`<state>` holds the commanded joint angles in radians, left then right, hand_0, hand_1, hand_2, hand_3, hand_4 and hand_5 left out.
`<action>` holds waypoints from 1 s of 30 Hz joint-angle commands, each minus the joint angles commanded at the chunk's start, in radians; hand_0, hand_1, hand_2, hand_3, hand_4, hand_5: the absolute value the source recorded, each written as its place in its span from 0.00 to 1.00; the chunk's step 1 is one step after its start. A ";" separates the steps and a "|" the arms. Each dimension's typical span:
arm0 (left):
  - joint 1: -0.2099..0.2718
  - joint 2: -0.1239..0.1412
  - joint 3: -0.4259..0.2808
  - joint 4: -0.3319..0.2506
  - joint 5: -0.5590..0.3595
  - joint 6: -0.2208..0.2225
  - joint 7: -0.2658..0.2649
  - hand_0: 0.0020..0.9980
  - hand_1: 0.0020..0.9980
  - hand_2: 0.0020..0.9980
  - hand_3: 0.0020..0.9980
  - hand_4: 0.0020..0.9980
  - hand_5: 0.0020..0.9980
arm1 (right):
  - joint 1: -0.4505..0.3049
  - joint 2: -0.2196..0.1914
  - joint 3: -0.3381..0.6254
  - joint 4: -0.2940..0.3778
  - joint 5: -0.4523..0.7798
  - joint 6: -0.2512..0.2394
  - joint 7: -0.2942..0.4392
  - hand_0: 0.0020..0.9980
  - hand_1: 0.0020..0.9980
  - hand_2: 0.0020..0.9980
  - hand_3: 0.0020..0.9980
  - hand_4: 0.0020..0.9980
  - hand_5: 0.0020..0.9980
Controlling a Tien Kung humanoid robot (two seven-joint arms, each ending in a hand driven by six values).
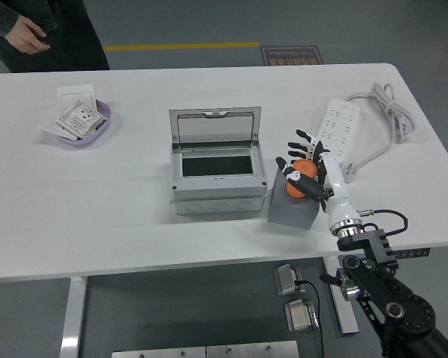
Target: Pick up the cylinder from the cube,place it in the box,flap close box
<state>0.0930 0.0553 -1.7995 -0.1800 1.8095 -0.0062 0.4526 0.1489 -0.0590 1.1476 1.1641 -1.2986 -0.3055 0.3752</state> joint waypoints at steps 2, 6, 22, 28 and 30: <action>-0.001 0.000 0.001 0.000 -0.002 0.000 -0.001 0.64 0.70 0.68 0.71 0.78 0.52 | -0.005 0.000 0.000 0.000 -0.003 -0.001 0.000 0.69 0.75 0.75 0.87 0.71 0.16; -0.002 0.000 0.002 0.000 -0.004 0.000 -0.002 0.64 0.70 0.68 0.71 0.78 0.52 | -0.011 0.000 -0.002 -0.001 -0.014 -0.003 -0.002 0.69 0.75 0.75 0.87 0.71 0.16; -0.003 -0.001 0.013 0.000 -0.016 0.001 -0.005 0.64 0.70 0.68 0.71 0.78 0.51 | -0.017 0.002 -0.017 -0.008 0.017 -0.011 0.005 0.65 0.68 0.64 0.81 0.43 0.03; -0.006 -0.001 0.021 0.000 -0.024 0.002 -0.007 0.64 0.70 0.68 0.71 0.78 0.51 | -0.017 0.003 -0.024 -0.010 0.042 -0.007 0.005 0.68 0.64 0.61 0.71 0.14 0.05; -0.007 -0.001 0.022 0.000 -0.026 0.003 -0.008 0.64 0.70 0.68 0.71 0.78 0.51 | -0.017 0.003 -0.026 -0.011 0.049 -0.008 0.005 0.68 0.64 0.61 0.71 0.14 0.05</action>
<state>0.0859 0.0546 -1.7778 -0.1800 1.7838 -0.0033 0.4442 0.1316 -0.0560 1.1217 1.1535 -1.2496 -0.3132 0.3798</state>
